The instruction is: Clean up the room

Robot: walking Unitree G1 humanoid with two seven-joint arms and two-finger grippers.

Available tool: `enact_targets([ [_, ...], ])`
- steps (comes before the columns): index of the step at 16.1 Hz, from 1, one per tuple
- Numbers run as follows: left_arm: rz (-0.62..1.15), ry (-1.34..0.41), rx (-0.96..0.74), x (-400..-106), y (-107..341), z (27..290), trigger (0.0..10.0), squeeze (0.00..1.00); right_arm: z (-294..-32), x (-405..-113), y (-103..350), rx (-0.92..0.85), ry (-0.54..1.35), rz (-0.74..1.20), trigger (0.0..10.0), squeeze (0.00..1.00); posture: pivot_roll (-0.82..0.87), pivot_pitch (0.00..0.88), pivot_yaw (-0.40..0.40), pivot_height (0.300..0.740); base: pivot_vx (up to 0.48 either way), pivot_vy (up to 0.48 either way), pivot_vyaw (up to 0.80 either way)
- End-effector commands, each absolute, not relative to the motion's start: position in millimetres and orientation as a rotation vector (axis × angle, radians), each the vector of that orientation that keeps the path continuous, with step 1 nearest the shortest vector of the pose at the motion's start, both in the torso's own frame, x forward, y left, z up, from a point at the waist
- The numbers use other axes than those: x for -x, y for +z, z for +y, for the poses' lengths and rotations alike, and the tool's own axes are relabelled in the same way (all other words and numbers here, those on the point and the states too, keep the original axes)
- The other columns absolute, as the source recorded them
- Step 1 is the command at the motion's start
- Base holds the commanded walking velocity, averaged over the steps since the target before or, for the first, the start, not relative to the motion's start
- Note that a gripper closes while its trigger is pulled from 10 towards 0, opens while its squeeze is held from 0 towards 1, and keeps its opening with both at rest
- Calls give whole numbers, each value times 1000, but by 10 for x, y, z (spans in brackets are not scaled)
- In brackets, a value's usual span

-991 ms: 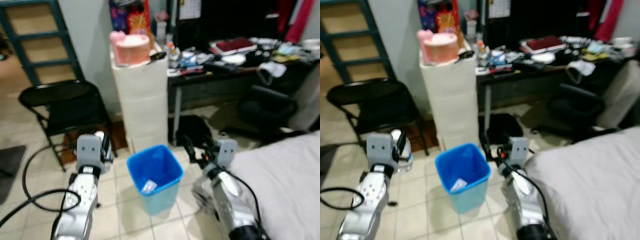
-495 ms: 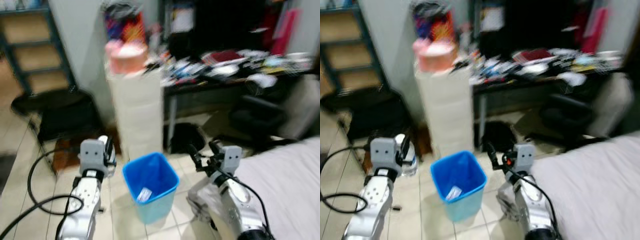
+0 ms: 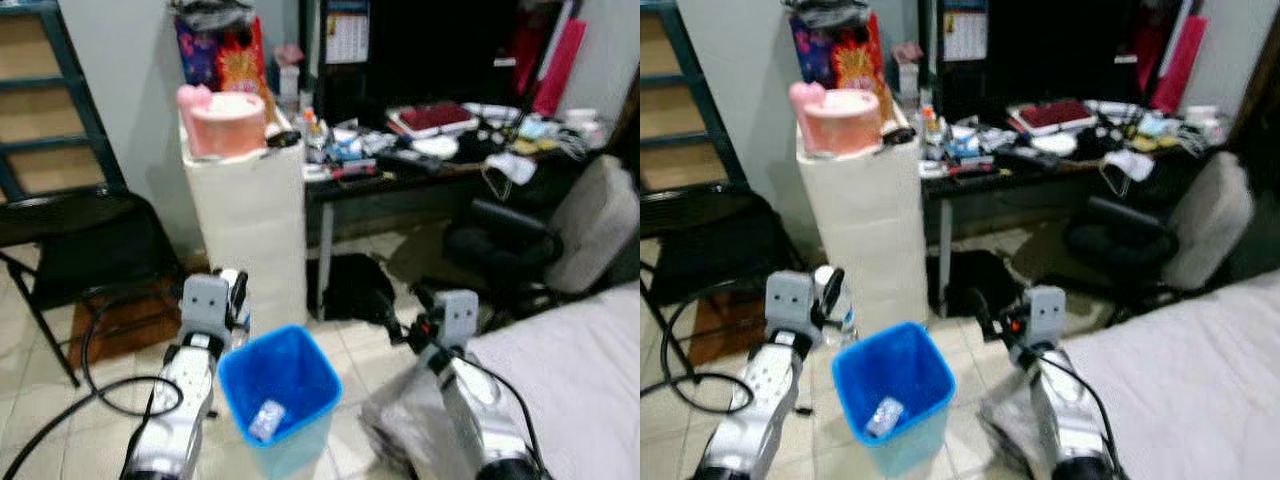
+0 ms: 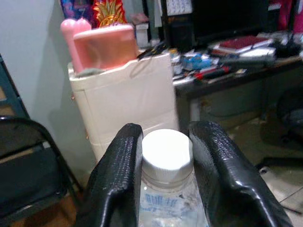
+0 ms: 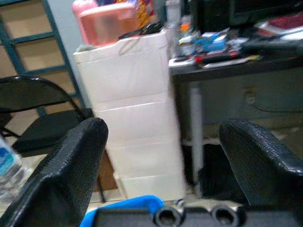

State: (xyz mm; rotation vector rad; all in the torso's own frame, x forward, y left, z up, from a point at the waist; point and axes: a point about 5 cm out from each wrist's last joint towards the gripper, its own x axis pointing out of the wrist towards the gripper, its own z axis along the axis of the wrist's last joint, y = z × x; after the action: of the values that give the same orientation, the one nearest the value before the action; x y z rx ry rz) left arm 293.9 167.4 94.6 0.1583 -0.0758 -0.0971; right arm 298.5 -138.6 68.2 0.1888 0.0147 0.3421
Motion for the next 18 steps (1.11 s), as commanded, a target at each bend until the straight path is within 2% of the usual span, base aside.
enact_targets([
  [1,-105,-89,-164,-2983,1008,1726,10000,0,-1354,-2991,713,-179,362,4,10000,0,77,0,10,740,465,0,0],
  [9,-76,-131,-214,-3127,872,1687,10000,0,-1343,-2904,652,-153,407,34,10000,0,40,0,-6,740,467,0,0],
  [12,-67,-72,-273,-3331,935,1889,10000,0,-1288,-2889,618,-155,469,66,10000,0,25,0,-17,740,0,0,0],
  [14,-73,-56,-263,-3496,1081,1984,10000,0,-1133,-2816,533,-144,617,134,10000,0,3,0,-17,740,0,0,0],
  [18,-90,-66,-226,-3641,1217,1925,10000,0,-1131,-2765,447,-108,634,172,10000,0,-29,0,-25,740,0,0,0],
])
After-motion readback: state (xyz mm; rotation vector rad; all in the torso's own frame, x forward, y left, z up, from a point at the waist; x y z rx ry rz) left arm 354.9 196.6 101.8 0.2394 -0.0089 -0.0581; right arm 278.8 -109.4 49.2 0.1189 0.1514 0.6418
